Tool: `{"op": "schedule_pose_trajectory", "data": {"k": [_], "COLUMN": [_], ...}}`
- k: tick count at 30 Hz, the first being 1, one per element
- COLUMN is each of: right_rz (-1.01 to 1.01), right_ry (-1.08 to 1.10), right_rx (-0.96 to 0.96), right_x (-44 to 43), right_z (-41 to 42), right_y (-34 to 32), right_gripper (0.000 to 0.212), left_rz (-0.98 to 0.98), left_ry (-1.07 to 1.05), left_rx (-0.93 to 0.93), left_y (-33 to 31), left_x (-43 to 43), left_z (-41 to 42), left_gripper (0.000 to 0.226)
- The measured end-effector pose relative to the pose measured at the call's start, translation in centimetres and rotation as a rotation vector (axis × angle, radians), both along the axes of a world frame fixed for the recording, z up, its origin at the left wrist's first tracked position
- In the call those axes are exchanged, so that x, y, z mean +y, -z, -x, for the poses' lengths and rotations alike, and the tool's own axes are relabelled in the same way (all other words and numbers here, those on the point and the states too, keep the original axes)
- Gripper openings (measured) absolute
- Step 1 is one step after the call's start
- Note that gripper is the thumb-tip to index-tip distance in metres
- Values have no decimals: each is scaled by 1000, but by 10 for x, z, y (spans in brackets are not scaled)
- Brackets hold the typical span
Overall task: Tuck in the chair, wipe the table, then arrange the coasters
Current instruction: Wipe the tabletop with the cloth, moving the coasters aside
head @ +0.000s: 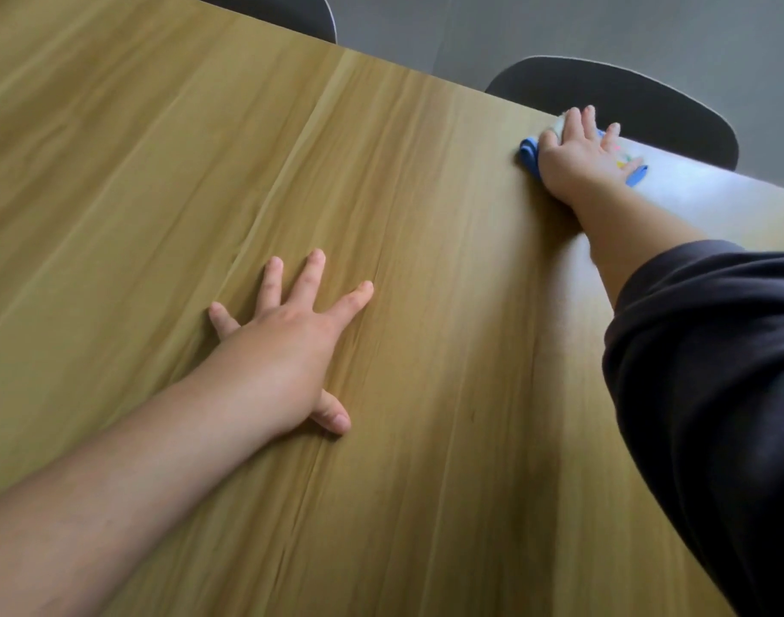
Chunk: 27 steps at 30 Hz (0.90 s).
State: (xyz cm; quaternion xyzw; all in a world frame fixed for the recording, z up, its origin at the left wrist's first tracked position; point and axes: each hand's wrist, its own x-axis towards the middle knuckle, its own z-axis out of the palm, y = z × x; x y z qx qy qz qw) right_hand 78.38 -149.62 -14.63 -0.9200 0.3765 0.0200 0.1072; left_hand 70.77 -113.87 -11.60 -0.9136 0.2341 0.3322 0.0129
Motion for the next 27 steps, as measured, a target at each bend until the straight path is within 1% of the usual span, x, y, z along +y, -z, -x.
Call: {"op": "schedule_pose_trajectory", "data": {"k": [4,8,10,12,15,20,23,27], "right_rz": [11,-2,-5,-5,2,-2,-18,25], "right_ry": [141,273,310,297,207,-9,-152,-403], "right_rx": [31,59,60,50,26,-14,-29,5], "right_x": [-19,-15,-4,12,44,96,125,141], "right_z": [25,37,40,41,49,75,106,158], "right_y": [-1,-2,-2,-1,0,1,3,6], "right_gripper": [60,62,63,63,62,63,62,66], "left_rz": [11,27,39,52,64,68,59,44], "left_ry": [-2,-2,-7,-14,-22,-38,-38,-31], "left_rx": [-2,2,7,8,8,21,25,26], "left_y": [1,2,2,1,-2,-8,-12,-16], "left_x": [1,1,1,1,1,1,0,-1], "left_z": [0,0,0,0,2,5,7,7], "left_gripper": [135,135,135,135,133,130,128,126]}}
